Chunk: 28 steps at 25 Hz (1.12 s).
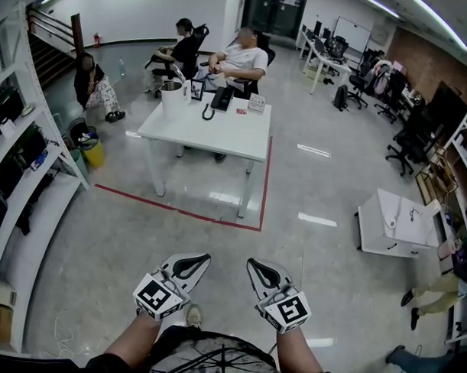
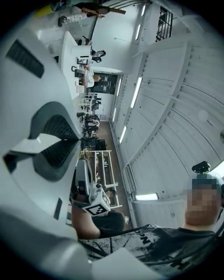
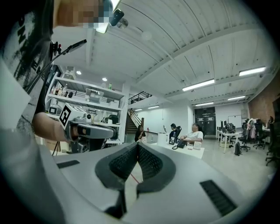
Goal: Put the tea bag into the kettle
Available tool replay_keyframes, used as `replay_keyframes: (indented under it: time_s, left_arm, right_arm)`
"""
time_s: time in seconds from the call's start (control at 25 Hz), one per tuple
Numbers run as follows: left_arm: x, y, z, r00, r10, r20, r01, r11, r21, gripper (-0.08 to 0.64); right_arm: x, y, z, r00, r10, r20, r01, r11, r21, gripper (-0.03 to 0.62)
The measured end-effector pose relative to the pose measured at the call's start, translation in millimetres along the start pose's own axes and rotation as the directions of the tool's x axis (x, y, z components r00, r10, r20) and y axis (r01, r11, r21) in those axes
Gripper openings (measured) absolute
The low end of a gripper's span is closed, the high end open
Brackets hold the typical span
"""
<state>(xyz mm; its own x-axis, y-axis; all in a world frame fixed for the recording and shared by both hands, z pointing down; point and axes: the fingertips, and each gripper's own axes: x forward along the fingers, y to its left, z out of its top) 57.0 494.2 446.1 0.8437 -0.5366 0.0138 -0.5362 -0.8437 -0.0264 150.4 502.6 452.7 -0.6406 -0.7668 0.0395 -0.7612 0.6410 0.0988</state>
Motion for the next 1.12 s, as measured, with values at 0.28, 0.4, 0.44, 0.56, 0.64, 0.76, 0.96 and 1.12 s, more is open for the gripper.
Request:
replay_keyframes:
  time_s: [0.28, 0.4, 0.44, 0.56, 0.64, 0.76, 0.96, 1.12]
  left_arm:
    - [3, 55, -13, 0.999, -0.015, -0.028, 0.015, 1.000, -0.004, 0.008]
    - [6, 76, -17, 0.999, -0.022, -0.031, 0.022, 1.000, -0.017, 0.008]
    - [7, 82, -19, 0.999, -0.026, -0.030, 0.025, 0.999, -0.022, 0.008]
    - [9, 100, -24, 0.998, -0.044, -0.035, 0.043, 0.999, -0.030, 0.008]
    - [11, 112, -26, 0.998, -0.052, -0.040, 0.051, 0.998, -0.030, 0.008]
    - [13, 129, -27, 0.997, -0.065, -0.040, 0.064, 0.998, -0.020, 0.008]
    - [11, 151, -29, 0.998, -0.065, -0.017, 0.064, 0.997, -0.041, 0.008]
    - [6, 163, -28, 0.998, -0.055, -0.008, 0.055, 0.997, -0.047, 0.008]
  right_arm:
    - [52, -12, -3, 1.000, -0.024, -0.017, 0.024, 1.000, 0.011, 0.011]
    - [71, -18, -9, 0.999, -0.031, -0.031, 0.032, 0.999, 0.026, 0.011]
    - [77, -19, -10, 0.999, -0.034, -0.030, 0.035, 0.999, 0.032, 0.011]
    - [96, -22, -9, 0.999, -0.036, -0.023, 0.036, 0.998, 0.043, 0.011]
    - [107, -25, -8, 0.999, -0.041, -0.028, 0.042, 0.998, 0.040, 0.011]
    - [122, -31, -12, 0.998, -0.059, -0.038, 0.061, 0.997, 0.038, 0.011]
    - [147, -30, -6, 0.998, -0.055, -0.028, 0.056, 0.998, 0.034, 0.011]
    - [160, -29, -2, 0.998, -0.049, -0.030, 0.050, 0.998, 0.026, 0.011]
